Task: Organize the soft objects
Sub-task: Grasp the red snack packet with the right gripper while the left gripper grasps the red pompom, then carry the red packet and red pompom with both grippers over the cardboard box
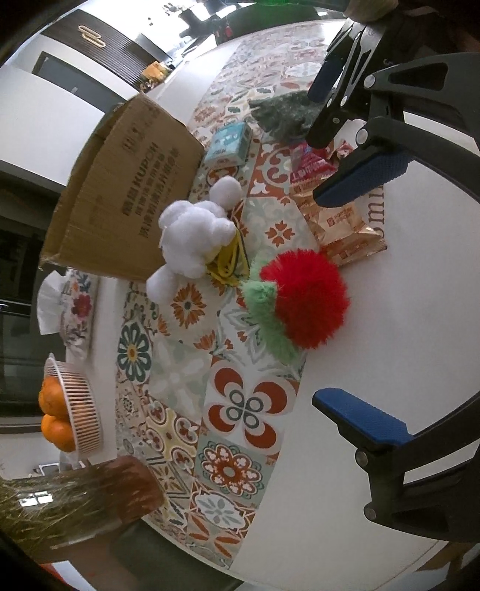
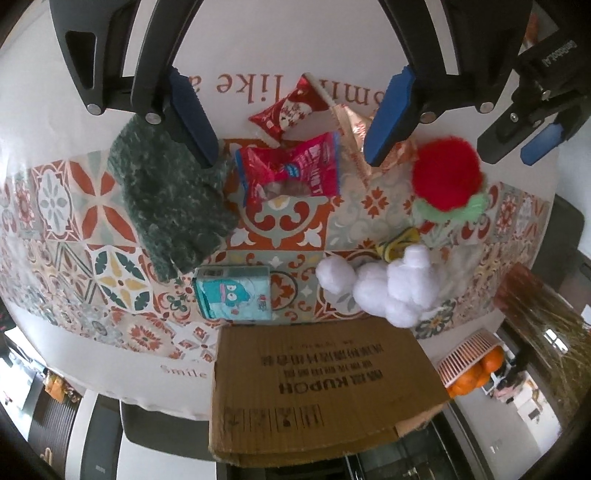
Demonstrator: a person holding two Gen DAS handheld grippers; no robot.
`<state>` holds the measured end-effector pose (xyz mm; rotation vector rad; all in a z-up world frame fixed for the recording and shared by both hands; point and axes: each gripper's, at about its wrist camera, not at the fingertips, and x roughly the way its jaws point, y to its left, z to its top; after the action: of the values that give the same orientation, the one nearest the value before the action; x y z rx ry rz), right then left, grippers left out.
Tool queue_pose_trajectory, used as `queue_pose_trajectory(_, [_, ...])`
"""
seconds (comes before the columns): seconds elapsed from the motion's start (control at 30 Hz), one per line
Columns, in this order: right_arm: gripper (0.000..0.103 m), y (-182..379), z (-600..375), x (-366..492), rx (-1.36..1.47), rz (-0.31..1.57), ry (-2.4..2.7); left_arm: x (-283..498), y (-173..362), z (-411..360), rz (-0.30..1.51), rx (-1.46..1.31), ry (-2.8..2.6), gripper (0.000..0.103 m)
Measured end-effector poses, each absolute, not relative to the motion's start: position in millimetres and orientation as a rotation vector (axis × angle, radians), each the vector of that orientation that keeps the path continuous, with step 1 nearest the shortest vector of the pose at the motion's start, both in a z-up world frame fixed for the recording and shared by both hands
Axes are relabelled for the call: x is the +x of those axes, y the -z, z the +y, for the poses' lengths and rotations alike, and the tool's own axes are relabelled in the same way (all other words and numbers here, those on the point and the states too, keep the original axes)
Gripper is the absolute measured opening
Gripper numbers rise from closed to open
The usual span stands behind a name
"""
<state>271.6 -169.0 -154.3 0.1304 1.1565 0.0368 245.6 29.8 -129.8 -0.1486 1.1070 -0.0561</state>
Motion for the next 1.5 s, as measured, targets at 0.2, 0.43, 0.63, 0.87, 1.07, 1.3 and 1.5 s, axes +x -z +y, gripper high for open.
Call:
queue_pose_trajectory(0.2, [0.077, 171, -171, 282, 0.111, 1.205, -0.049, 258, 145, 27, 1.147, -0.141, 0.045, 0.098])
queue_pose_trajectory(0.43, [0.076, 185, -169, 291, 0.080, 1.234, -0.065, 269, 161, 24, 1.180, -0.123, 0.037, 0.097])
queue_pose_trajectory(0.63, [0.073, 197, -171, 304, 0.082, 1.269, -0.071, 281, 171, 20, 1.196, -0.104, 0.043, 0.092])
queue_pose_trajectory(0.87, [0.066, 213, -170, 319, 0.093, 1.294, -0.089, 292, 182, 19, 1.206, -0.088, 0.054, 0.079])
queue_pose_trajectory(1.07, [0.056, 216, -165, 322, 0.069, 1.281, -0.092, 298, 192, 21, 1.224, -0.092, 0.063, 0.062])
queue_pose_trajectory(1.3, [0.049, 212, -152, 316, 0.053, 1.251, -0.087, 299, 199, 22, 1.236, -0.095, 0.092, 0.042])
queue_pose_trajectory(1.5, [0.045, 206, -154, 305, 0.065, 1.238, -0.084, 294, 192, 21, 1.213, -0.093, 0.122, 0.039])
